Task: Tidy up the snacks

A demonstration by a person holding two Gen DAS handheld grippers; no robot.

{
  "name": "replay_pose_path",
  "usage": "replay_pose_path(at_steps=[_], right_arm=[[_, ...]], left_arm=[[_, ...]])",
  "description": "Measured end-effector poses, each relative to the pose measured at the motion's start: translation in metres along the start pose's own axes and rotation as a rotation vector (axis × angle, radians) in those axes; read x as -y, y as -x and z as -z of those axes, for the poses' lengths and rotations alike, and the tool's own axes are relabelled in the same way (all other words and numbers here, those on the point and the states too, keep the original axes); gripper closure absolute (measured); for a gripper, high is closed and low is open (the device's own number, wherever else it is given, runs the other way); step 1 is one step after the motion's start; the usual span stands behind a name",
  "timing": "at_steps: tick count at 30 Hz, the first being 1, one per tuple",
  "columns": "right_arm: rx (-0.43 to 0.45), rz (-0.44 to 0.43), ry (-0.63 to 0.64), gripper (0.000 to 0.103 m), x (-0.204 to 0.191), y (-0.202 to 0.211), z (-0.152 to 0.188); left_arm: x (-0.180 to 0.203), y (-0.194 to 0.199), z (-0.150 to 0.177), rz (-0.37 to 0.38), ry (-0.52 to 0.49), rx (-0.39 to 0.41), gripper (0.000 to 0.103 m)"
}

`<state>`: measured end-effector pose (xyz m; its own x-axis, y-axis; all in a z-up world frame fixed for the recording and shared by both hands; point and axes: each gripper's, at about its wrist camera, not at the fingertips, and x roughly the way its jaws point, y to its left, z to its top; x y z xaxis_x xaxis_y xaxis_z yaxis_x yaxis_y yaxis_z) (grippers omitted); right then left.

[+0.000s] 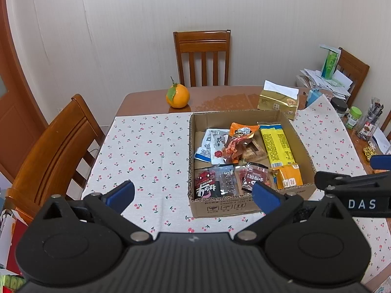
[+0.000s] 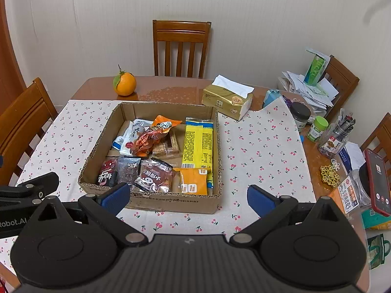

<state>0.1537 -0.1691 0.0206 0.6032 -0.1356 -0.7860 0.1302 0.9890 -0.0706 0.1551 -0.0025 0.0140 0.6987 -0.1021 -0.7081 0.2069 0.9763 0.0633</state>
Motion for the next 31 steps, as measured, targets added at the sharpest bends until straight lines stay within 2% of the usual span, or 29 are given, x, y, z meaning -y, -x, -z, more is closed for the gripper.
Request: replay_pose_path(at_steps=[31], right_arm=[[0.000, -0.001, -0.001, 0.000, 0.0019, 0.0019, -0.0005]], left_arm=[[-0.0001, 0.0006, -0.0003, 0.000, 0.001, -0.003, 0.001]])
